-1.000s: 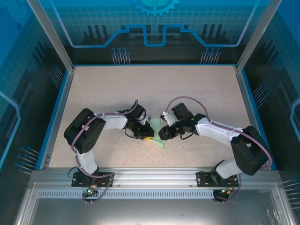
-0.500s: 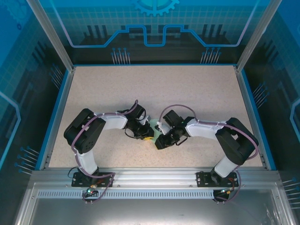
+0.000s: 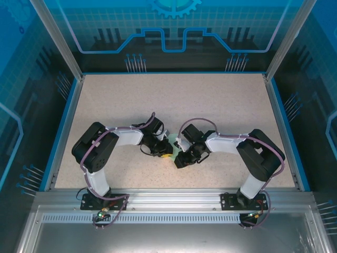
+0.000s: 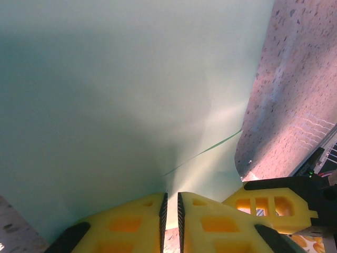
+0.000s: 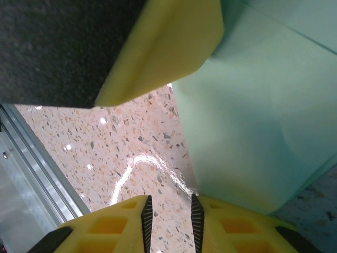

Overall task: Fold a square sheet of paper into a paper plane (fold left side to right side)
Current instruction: Third fold the triangle at the center of the table.

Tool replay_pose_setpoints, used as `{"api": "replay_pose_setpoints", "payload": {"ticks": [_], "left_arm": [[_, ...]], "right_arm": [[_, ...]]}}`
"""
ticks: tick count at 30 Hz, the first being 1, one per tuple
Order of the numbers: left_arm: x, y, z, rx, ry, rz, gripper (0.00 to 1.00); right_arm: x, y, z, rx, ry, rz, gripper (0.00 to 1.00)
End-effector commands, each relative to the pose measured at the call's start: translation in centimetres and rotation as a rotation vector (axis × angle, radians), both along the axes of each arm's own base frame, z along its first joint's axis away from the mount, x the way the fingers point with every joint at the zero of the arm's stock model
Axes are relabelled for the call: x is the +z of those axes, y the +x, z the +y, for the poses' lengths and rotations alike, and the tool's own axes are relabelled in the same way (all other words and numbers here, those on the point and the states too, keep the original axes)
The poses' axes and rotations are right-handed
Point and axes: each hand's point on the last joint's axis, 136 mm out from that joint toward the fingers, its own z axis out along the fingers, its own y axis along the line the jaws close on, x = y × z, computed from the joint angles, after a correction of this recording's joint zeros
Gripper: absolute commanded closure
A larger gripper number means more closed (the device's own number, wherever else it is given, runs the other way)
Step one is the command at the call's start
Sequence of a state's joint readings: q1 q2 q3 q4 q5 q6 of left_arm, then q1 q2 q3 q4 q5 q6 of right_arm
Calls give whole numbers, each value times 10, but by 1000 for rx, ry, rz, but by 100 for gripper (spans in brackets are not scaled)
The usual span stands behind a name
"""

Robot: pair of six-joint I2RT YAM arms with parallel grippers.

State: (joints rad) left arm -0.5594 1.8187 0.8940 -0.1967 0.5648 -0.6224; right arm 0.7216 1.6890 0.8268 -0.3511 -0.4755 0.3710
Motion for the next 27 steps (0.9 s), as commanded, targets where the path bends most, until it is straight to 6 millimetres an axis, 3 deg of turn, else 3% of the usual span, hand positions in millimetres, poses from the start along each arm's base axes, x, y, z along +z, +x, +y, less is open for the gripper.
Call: {"api": "replay_pose_setpoints", "payload": {"ticks": [1, 10, 12, 15, 17, 22, 27], "left_arm": [[-35, -21, 25, 0, 145, 77, 82], [-35, -19, 26, 0, 155, 71, 83], [-34, -19, 26, -1, 157, 70, 83], [-35, -19, 26, -1, 156, 72, 82], [-35, -18, 25, -2, 153, 71, 82], [-33, -16, 24, 2, 144, 68, 83], [-30, -15, 23, 3, 140, 62, 83]], "right_arm": [[-2, -5, -2, 3, -35, 26, 72], [-13, -21, -24, -32, -93, 67, 72], [-15, -27, -29, -42, -91, 77, 79], [-17, -37, -36, -53, -97, 98, 97], [-17, -43, -42, -58, -102, 108, 100], [12, -39, -38, -69, -36, 41, 100], [36, -17, -16, -108, 56, -15, 100]]}}
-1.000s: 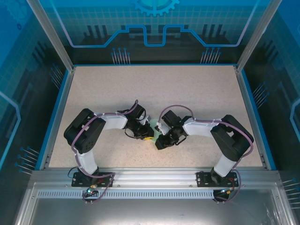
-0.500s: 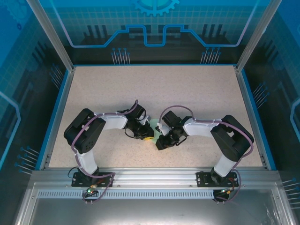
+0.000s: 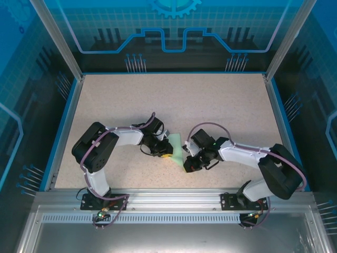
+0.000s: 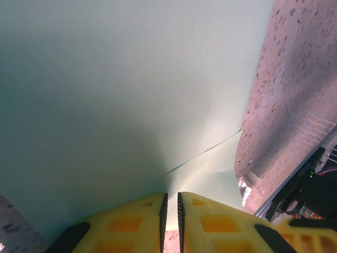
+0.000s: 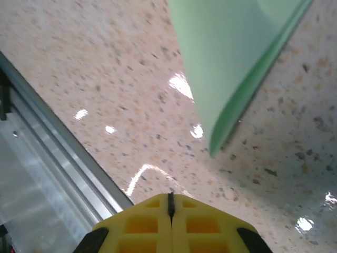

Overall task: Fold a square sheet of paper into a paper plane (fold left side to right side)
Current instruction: Third fold the triangle at the center of the table.

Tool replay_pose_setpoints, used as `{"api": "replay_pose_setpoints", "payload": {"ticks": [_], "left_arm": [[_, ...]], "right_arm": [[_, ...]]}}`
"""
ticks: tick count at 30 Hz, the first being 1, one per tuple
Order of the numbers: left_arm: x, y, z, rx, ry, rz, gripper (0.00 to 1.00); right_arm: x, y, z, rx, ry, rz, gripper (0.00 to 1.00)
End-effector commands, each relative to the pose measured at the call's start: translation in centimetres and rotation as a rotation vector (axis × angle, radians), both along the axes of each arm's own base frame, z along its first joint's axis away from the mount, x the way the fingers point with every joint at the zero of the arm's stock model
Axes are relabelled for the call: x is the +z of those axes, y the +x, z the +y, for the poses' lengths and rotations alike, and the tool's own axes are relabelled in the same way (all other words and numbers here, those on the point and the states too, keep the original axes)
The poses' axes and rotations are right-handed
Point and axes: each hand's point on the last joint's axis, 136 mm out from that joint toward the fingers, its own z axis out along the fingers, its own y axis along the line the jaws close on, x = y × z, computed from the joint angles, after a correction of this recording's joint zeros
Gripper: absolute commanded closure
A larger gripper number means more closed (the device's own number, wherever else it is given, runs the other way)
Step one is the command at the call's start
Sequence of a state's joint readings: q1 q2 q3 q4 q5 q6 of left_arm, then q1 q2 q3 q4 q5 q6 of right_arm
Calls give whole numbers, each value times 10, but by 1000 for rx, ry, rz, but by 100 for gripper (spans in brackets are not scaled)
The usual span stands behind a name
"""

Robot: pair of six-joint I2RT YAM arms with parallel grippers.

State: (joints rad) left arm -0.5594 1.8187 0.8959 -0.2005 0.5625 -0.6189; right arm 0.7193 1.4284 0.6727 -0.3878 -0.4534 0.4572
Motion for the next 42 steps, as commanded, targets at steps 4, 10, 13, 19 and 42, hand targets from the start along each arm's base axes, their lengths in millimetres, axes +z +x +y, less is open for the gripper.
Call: {"api": "replay_pose_setpoints", "payload": {"ticks": [4, 10, 13, 19, 42], "left_arm": [[-29, -14, 22, 7, 134, 60, 82], [-29, -14, 22, 7, 132, 61, 82], [-29, -14, 22, 7, 133, 59, 82], [-23, -10, 20, 5, 124, 36, 82], [35, -35, -22, -103, -109, -152, 88]], "right_arm": [[-1, 28, 24, -60, 13, 22, 100], [-23, 43, 21, -127, -51, 42, 100], [-30, 44, 17, -143, -67, 57, 100], [-50, 35, -1, -179, -135, 119, 100], [-70, 21, -23, -179, -224, 146, 100]]}}
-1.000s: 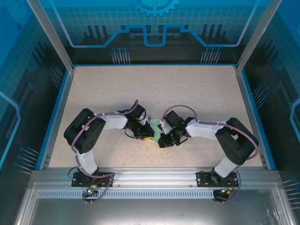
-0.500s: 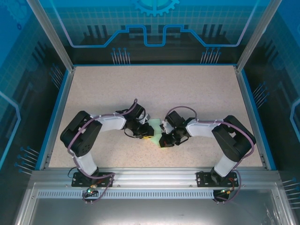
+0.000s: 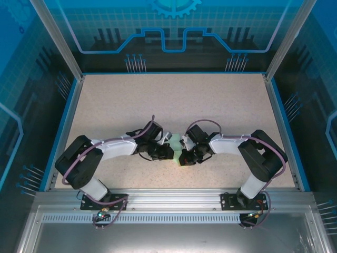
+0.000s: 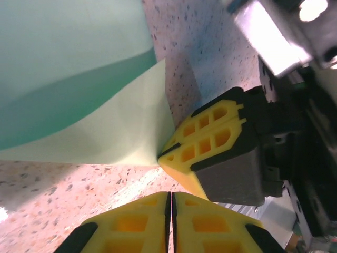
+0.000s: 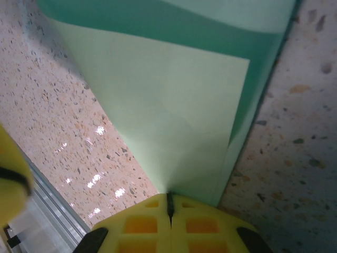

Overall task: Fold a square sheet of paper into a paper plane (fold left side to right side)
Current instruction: Third fold the triangle at the center of the table.

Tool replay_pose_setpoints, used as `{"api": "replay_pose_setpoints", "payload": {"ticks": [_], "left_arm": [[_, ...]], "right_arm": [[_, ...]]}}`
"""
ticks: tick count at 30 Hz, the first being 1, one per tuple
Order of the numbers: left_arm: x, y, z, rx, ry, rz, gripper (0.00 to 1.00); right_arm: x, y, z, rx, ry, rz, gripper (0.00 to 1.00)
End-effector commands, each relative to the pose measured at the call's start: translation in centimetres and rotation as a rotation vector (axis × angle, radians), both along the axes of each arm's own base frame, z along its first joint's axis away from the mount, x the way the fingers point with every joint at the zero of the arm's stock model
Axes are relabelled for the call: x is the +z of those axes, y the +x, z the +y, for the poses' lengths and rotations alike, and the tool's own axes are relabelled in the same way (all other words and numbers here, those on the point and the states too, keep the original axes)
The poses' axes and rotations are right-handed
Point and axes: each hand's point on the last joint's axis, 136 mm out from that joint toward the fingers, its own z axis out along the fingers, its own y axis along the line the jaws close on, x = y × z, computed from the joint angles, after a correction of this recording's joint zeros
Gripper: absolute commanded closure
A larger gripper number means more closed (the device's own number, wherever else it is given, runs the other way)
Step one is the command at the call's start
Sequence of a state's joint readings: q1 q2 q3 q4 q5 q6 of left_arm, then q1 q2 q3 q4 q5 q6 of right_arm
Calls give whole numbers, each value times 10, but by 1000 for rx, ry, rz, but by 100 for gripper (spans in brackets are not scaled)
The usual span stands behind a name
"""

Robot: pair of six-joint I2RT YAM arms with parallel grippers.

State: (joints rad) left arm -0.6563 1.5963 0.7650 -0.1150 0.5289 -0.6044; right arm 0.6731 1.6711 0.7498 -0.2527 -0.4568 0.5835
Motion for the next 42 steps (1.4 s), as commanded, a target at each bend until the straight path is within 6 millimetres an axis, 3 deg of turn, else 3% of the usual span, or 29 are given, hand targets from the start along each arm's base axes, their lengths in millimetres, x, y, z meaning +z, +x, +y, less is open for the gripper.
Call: {"api": "replay_pose_setpoints", "payload": {"ticks": [1, 9, 27, 42], "left_arm": [[-5, -2, -11, -18, -35, 22, 88], [-20, 2, -18, -34, -15, 45, 89], [-33, 4, -18, -30, 8, 63, 89], [-65, 8, 25, 44, 302, 53, 91]], "right_arm": [[-35, -17, -37, -22, -188, 61, 100], [-37, -17, -37, -19, -198, 63, 100], [-40, -20, -39, -12, -220, 68, 100], [-39, -22, -53, 1, -300, 54, 100]]}}
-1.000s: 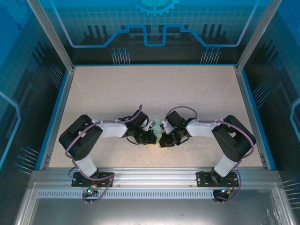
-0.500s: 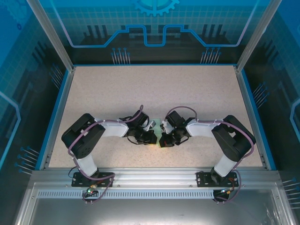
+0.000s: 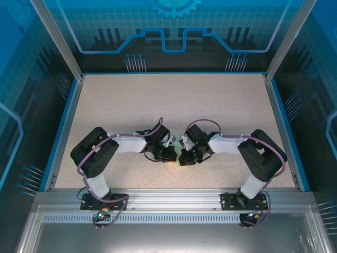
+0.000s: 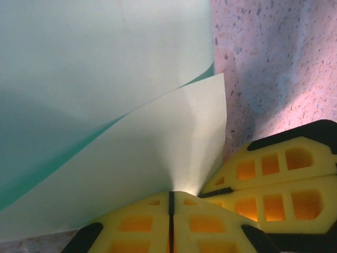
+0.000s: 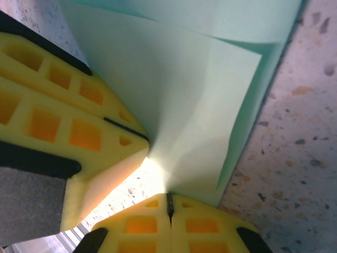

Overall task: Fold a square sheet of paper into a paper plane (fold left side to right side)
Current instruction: Third fold the triangle at the center of the table.

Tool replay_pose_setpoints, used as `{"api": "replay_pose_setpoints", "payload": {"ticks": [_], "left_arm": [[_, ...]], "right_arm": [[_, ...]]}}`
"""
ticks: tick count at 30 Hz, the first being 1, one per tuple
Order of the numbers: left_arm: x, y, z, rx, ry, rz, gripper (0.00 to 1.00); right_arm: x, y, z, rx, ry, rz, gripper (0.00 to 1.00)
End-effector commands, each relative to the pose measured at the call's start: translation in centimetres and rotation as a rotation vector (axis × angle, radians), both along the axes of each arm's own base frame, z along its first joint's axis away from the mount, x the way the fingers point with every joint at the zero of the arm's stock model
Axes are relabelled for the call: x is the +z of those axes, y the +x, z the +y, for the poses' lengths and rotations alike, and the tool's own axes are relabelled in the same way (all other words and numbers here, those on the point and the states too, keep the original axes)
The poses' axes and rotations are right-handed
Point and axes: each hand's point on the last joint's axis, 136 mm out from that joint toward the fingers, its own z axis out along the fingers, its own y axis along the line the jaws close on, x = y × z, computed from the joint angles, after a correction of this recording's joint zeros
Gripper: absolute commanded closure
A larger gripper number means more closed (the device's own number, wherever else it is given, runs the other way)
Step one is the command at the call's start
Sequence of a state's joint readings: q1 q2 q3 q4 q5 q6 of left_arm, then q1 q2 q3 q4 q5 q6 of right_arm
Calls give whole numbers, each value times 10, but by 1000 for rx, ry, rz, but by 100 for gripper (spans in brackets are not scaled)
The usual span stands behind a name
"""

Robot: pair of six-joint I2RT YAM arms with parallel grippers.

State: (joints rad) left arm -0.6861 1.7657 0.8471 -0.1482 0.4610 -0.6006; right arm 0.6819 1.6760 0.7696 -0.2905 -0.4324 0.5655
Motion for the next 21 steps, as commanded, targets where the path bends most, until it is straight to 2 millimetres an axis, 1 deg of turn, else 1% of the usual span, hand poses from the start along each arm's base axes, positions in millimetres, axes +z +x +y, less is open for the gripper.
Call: {"api": "replay_pose_setpoints", "payload": {"ticks": [1, 8, 12, 15, 21], "left_arm": [[-26, 2, 34, 42, 198, -7, 92], [-30, 0, 52, 25, 292, -36, 92], [-30, 2, 58, 22, 316, -54, 93], [-30, 4, 64, 28, 328, -56, 93], [-31, 14, 83, 64, 346, -60, 94]], "right_arm": [[-38, -21, -51, -16, -271, 58, 100], [-39, -23, -53, -16, -280, 62, 100], [-39, -24, -54, -18, -281, 65, 100], [-39, -25, -54, -20, -280, 67, 100], [-40, -27, -56, -18, -284, 71, 100]]}}
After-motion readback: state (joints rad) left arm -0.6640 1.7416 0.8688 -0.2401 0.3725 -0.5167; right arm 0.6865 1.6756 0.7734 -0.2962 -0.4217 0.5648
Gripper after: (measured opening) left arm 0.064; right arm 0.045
